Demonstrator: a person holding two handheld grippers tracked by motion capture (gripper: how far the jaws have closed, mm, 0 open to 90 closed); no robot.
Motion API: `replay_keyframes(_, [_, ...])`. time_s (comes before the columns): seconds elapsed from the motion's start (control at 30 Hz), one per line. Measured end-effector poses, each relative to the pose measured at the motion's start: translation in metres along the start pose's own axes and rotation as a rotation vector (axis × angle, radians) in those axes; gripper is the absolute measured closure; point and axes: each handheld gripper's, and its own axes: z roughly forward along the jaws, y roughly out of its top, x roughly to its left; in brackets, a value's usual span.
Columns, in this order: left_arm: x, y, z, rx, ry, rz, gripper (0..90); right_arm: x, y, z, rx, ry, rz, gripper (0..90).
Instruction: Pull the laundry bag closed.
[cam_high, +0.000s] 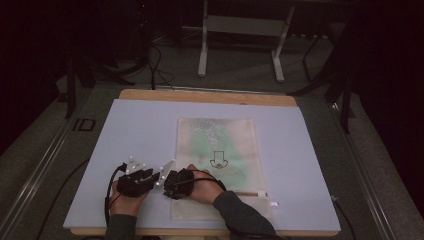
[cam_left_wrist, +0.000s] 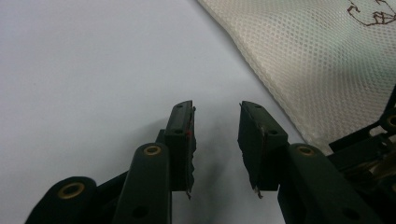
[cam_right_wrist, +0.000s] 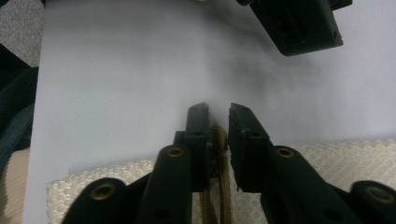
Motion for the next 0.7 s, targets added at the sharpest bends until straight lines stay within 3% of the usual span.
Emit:
replay_keyframes(0.17, [0.000,0.000,-0.001,-0.001,0.000,-0.001,65.1,0.001,0.002,-0.001,-0.011,-0.006,-0.010,80.7])
replay_keyframes(0.37, [0.000,0.000,-0.001,-0.001,-0.001,0.001,65.1,0.004,0.002,-0.015,-0.061,-0.009,-0.007,81.1])
replay_keyframes(0.6, [-0.001,0.000,-0.001,-0.001,-0.006,0.001,65.1,0.006,-0.011,-0.026,-0.108,-0.015,0.009,81.1])
replay_keyframes(0.7, [-0.002,0.000,-0.002,-0.007,-0.032,-0.007,65.3,0.007,-0.018,-0.030,-0.102,-0.018,0.007,80.9])
